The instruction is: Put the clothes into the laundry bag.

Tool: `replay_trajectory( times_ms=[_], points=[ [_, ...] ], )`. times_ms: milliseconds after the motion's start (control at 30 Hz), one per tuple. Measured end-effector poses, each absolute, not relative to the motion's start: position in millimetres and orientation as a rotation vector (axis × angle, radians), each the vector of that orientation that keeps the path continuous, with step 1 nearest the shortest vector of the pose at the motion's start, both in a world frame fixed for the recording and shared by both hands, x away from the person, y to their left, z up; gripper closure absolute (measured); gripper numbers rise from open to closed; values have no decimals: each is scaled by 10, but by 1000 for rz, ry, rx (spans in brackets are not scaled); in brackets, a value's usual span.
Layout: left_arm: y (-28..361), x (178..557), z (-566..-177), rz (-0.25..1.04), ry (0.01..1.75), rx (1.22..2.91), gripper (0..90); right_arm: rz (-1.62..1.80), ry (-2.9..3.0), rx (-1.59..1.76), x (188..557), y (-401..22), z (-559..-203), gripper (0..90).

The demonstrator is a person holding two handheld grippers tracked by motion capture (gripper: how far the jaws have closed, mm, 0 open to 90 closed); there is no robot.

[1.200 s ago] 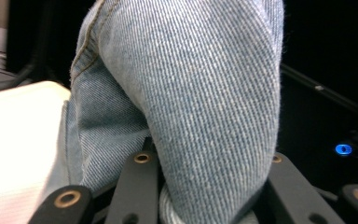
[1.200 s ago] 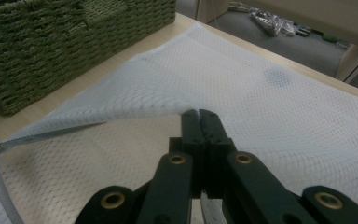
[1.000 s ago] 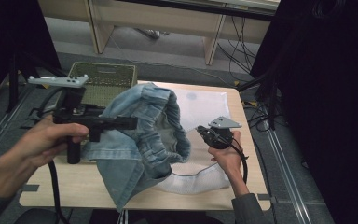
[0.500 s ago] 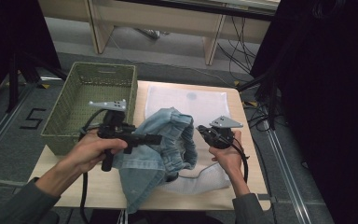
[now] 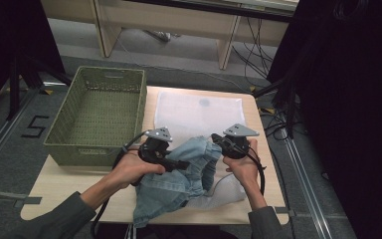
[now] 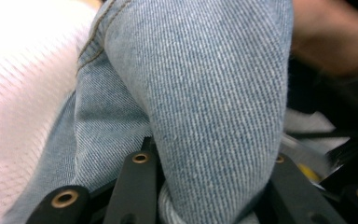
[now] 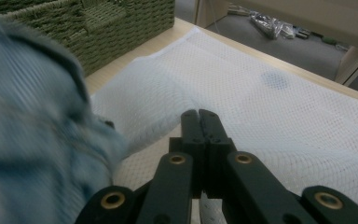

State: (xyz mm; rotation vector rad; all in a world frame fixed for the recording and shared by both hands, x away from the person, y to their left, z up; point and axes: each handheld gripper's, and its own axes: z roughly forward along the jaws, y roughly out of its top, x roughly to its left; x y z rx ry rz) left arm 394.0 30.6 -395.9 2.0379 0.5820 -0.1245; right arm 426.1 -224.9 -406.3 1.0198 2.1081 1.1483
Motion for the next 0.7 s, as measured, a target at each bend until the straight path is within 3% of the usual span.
replay_trajectory(
  times_ms=[500,700],
  points=[
    [-131,4056,-4645,-151,668,2193,636,1126,2128,941,4213,-2221,-3995,900],
    [-173,4020,-4630,-98,691,2187,400,1126,2125,942,4169,-2211,-3994,900]
  ],
)
